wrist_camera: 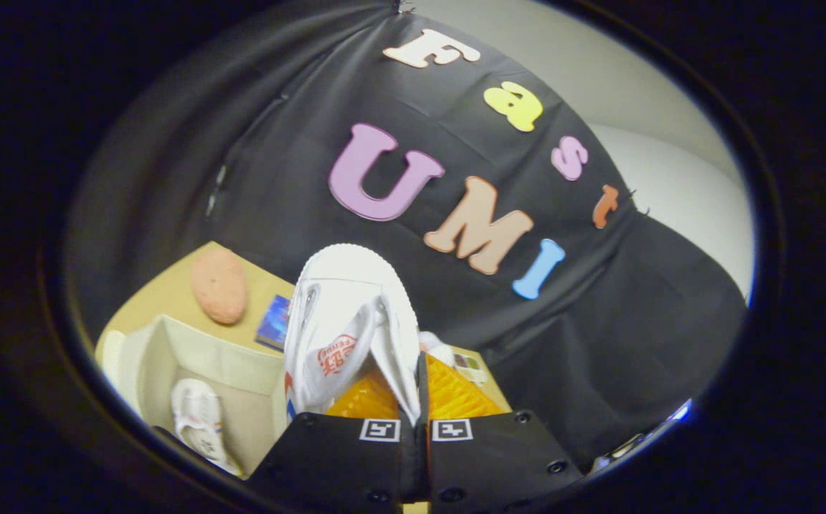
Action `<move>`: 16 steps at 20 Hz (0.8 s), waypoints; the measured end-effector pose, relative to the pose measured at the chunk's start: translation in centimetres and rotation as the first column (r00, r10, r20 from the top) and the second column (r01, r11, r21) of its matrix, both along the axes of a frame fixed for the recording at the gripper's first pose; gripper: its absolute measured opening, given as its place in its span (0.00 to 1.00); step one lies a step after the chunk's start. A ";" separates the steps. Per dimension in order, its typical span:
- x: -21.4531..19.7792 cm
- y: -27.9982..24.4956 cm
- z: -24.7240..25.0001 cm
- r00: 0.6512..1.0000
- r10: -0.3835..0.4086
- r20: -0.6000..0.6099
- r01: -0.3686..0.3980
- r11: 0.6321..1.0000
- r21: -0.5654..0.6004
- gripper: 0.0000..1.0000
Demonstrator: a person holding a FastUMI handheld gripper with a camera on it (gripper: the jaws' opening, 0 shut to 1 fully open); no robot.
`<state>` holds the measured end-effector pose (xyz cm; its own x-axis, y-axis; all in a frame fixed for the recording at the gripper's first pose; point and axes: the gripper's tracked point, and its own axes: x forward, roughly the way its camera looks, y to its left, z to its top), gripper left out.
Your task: Open the storage box then place both shoes into the box .Put the left shoe in first, then the right shoe, with the right side of both shoes facing outward in a uniform manner.
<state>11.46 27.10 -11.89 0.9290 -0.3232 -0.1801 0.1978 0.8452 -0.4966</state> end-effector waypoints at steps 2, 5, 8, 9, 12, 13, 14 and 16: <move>-0.3 3.0 -3.5 0.996 0.053 -0.066 -0.046 0.994 0.100 0.03; -1.0 3.6 -7.4 0.982 0.070 -0.177 -0.043 0.988 0.151 0.03; -0.8 3.3 -12.4 0.957 0.067 -0.283 -0.030 0.990 0.135 0.03; -0.4 3.3 -14.2 0.946 0.078 -0.316 -0.033 0.989 0.146 0.04; -0.7 3.0 -17.3 0.917 0.087 -0.389 -0.012 0.981 0.192 0.06; -0.5 3.0 -17.8 0.913 0.102 -0.396 -0.014 0.976 0.218 0.08; -0.6 2.5 -18.1 0.907 0.096 -0.409 -0.002 0.974 0.225 0.10; -0.6 3.7 -18.8 0.889 0.146 -0.434 -0.013 0.955 0.296 0.17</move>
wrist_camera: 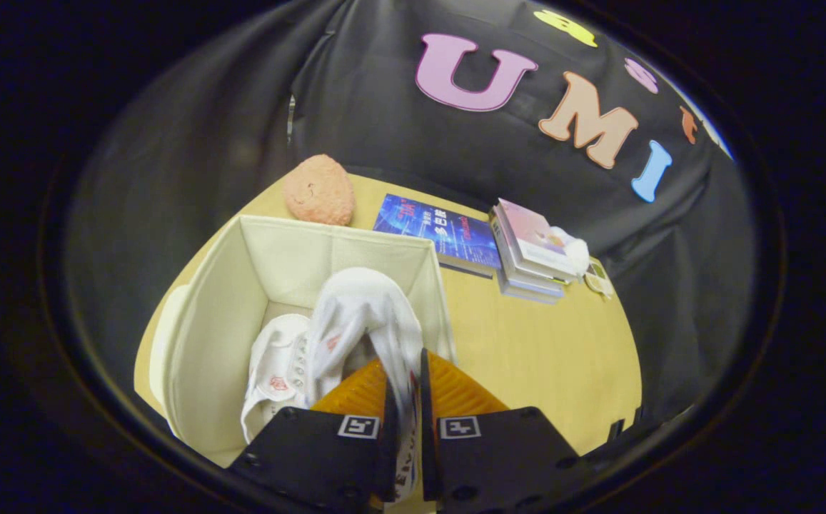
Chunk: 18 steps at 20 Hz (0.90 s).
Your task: Open the storage box then place both shoes into the box .Put the left shoe in first, then the right shoe, with the right side of both shoes facing outward in a uniform manner.
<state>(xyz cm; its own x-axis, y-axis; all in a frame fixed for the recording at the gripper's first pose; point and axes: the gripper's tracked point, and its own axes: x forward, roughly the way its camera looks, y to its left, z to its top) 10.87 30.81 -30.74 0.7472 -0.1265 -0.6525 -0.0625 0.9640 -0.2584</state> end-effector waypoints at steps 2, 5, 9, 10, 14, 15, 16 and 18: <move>-0.6 0.0 -0.2 1.000 0.000 -0.026 0.001 1.000 0.020 0.20; -0.4 0.3 1.7 1.000 -0.010 0.023 0.007 0.993 0.121 0.37; -0.5 0.8 5.7 0.996 -0.009 0.086 -0.016 0.959 0.283 0.60; -0.5 0.5 6.8 0.994 -0.009 0.110 -0.024 0.955 0.295 0.66; -0.6 -1.8 11.0 0.979 -0.013 0.203 -0.049 0.953 0.299 0.90; -0.4 -2.6 12.2 0.972 -0.015 0.234 -0.058 0.953 0.299 0.96; -0.2 -3.5 13.7 0.962 -0.013 0.273 -0.071 0.953 0.296 0.96; 0.4 -5.6 16.6 0.933 -0.005 0.361 -0.102 0.956 0.276 0.96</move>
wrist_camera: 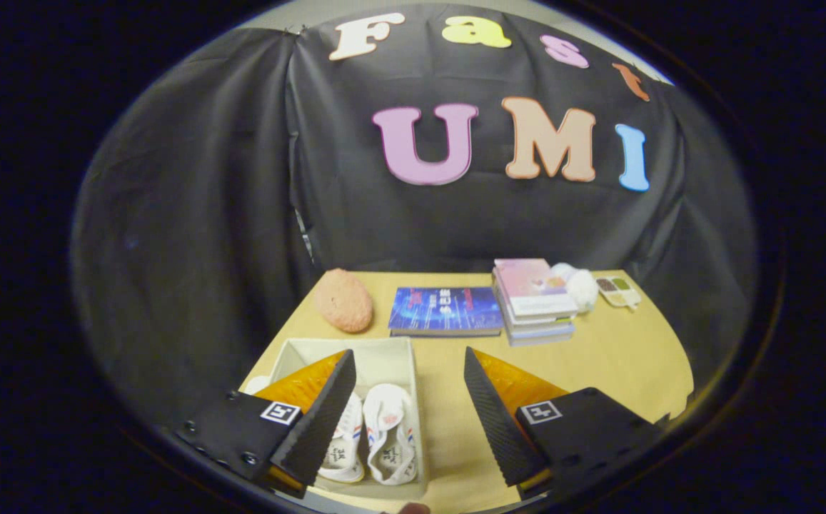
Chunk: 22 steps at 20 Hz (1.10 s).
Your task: Open the storage box then place both shoes into the box .Put the left shoe in first, then the right shoe, with the right side of both shoes facing outward in a uniform manner.
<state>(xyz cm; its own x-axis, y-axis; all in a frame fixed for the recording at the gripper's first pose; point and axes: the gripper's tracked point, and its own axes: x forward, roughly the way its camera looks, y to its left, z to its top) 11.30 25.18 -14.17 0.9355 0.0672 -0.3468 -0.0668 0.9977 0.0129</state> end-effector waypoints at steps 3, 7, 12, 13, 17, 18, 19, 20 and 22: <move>1.0 -3.6 4.0 0.994 0.001 0.113 0.003 0.999 -0.039 0.96; 1.6 -8.3 9.3 0.973 -0.011 0.231 0.030 0.996 -0.080 0.96; 0.2 -13.4 15.9 0.927 -0.028 0.374 0.056 0.996 -0.064 0.95; -0.1 -13.9 17.3 0.920 -0.035 0.391 0.060 0.997 -0.054 0.95; -1.8 -16.8 19.6 0.889 -0.077 0.450 0.096 0.995 -0.019 0.95; -2.3 -17.2 19.8 0.885 -0.083 0.458 0.100 0.995 -0.014 0.95; -2.6 -17.5 20.0 0.882 -0.084 0.463 0.100 0.995 -0.010 0.95; -3.0 -17.6 20.1 0.881 -0.085 0.466 0.100 0.995 -0.009 0.95; -4.0 -17.9 20.1 0.880 -0.081 0.468 0.099 0.995 -0.014 0.95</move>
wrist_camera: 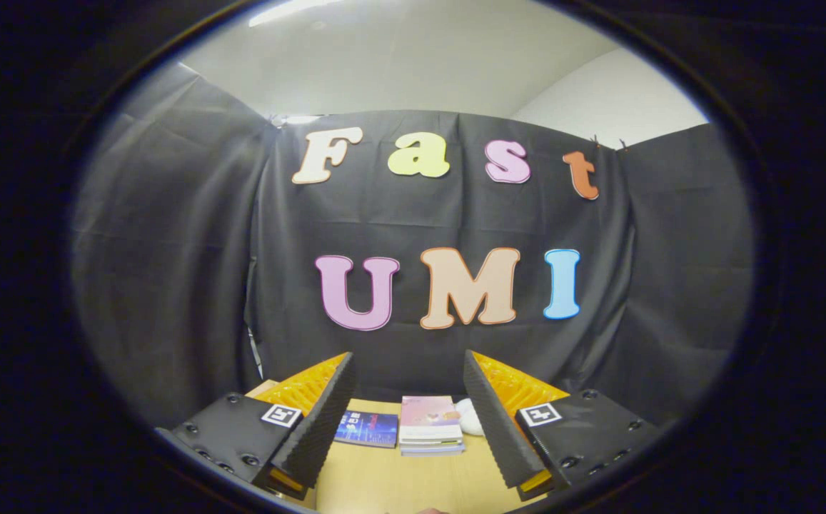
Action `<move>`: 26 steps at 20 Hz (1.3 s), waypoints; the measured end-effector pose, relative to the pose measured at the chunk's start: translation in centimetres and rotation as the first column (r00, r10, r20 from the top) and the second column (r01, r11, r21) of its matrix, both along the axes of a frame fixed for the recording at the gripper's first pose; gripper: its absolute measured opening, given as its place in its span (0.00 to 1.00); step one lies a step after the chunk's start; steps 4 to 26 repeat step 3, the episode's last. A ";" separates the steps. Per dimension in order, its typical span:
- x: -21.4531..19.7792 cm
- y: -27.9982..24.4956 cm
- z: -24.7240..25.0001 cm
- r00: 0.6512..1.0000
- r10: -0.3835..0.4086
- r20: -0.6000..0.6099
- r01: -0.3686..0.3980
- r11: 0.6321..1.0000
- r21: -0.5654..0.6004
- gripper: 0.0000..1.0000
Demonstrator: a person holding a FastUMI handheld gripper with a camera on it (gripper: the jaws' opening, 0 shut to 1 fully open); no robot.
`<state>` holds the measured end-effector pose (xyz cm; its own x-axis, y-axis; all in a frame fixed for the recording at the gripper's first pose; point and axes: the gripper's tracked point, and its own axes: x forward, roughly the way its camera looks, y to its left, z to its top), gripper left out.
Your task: Open the storage box then place both shoes into the box .Put the left shoe in first, then the right shoe, with the right side of both shoes facing outward in a uniform manner.
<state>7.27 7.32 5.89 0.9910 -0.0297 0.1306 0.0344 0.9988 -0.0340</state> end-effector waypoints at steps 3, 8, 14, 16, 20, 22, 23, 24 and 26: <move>-0.9 -0.6 -0.9 1.000 0.001 -0.013 -0.001 1.000 -0.003 0.95; -0.9 -0.6 -0.9 1.000 0.001 -0.013 -0.001 1.000 -0.003 0.95; -0.9 -0.6 -0.9 1.000 0.001 -0.013 -0.001 1.000 -0.003 0.95; -0.9 -0.6 -0.9 1.000 0.001 -0.013 -0.001 1.000 -0.003 0.95; -0.9 -0.6 -0.9 1.000 0.001 -0.013 -0.001 1.000 -0.003 0.95; -0.9 -0.6 -0.9 1.000 0.001 -0.013 -0.001 1.000 -0.003 0.95; -0.9 -0.6 -0.9 1.000 0.001 -0.013 -0.001 1.000 -0.003 0.95; -0.9 -0.6 -0.9 1.000 0.001 -0.013 -0.001 1.000 -0.003 0.95; -0.9 -0.6 -0.9 1.000 0.001 -0.013 -0.001 1.000 -0.003 0.95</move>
